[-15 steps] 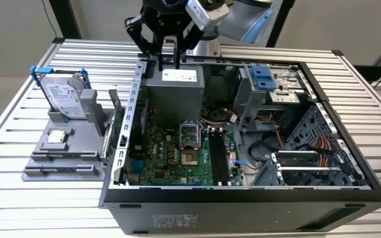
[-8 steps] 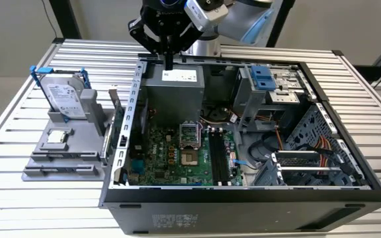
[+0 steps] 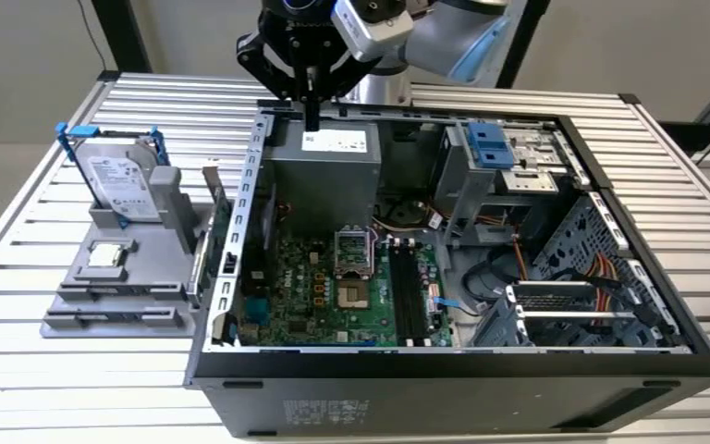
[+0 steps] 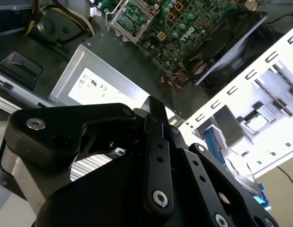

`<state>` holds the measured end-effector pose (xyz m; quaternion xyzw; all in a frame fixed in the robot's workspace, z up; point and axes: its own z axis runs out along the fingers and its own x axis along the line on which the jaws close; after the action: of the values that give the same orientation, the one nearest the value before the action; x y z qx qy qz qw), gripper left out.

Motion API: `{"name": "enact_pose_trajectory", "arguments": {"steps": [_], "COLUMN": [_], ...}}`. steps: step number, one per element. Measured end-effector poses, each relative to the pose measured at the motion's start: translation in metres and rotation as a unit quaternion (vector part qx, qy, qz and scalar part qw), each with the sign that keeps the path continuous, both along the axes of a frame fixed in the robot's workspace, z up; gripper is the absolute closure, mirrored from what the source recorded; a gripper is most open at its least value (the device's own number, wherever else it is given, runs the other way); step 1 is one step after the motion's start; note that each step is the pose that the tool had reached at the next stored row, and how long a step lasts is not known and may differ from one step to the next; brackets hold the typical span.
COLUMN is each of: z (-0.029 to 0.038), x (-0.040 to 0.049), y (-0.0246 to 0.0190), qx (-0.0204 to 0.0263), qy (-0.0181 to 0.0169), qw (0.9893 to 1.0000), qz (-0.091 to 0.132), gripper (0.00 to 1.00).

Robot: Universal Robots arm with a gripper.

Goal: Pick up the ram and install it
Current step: 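Reach for the ram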

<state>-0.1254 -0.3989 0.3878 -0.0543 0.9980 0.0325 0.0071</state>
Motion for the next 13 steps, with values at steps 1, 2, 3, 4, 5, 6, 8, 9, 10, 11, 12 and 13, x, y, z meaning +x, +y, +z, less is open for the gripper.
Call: {"name": "enact_pose_trajectory", "arguments": {"steps": [1, 2, 3, 4, 5, 6, 8, 9, 10, 11, 12, 13], "z": [0.0, 0.0, -0.0001, -0.0001, -0.0001, -0.0002, -0.0005, -0.0006, -0.0007, -0.0009, -0.001, -0.0011], "x": [-0.0018, -0.0033, -0.0048, -0.006, -0.0068, -0.0073, -0.0088, -0.0094, -0.0104, -0.0114, -0.0128, -0.0142], "y": [0.0, 0.0, 0.0, 0.0, 0.0, -0.0001, -0.0002, -0.0002, -0.0003, -0.0003, -0.0004, -0.0004], "qx": [-0.0001, -0.0001, 0.0, 0.0, 0.0, 0.0, 0.0, 0.0, 0.0, -0.0001, -0.0001, 0.0], "qy": [0.0, 0.0, 0.0, 0.0, 0.0, 0.0, 0.0, 0.0, 0.0, 0.0, 0.0001, 0.0], "qw": [1.0, 1.0, 1.0, 1.0, 1.0, 0.9999, 0.9998, 0.9998, 0.9997, 0.9997, 0.9997, 0.9996], "qz": [-0.002, -0.003, -0.005, -0.007, -0.01, -0.013, -0.018, -0.02, -0.022, -0.024, -0.026, -0.027], "gripper": [1.0, 1.0, 1.0, 1.0, 1.0, 1.0, 1.0, 1.0, 1.0, 1.0, 1.0, 1.0]}}
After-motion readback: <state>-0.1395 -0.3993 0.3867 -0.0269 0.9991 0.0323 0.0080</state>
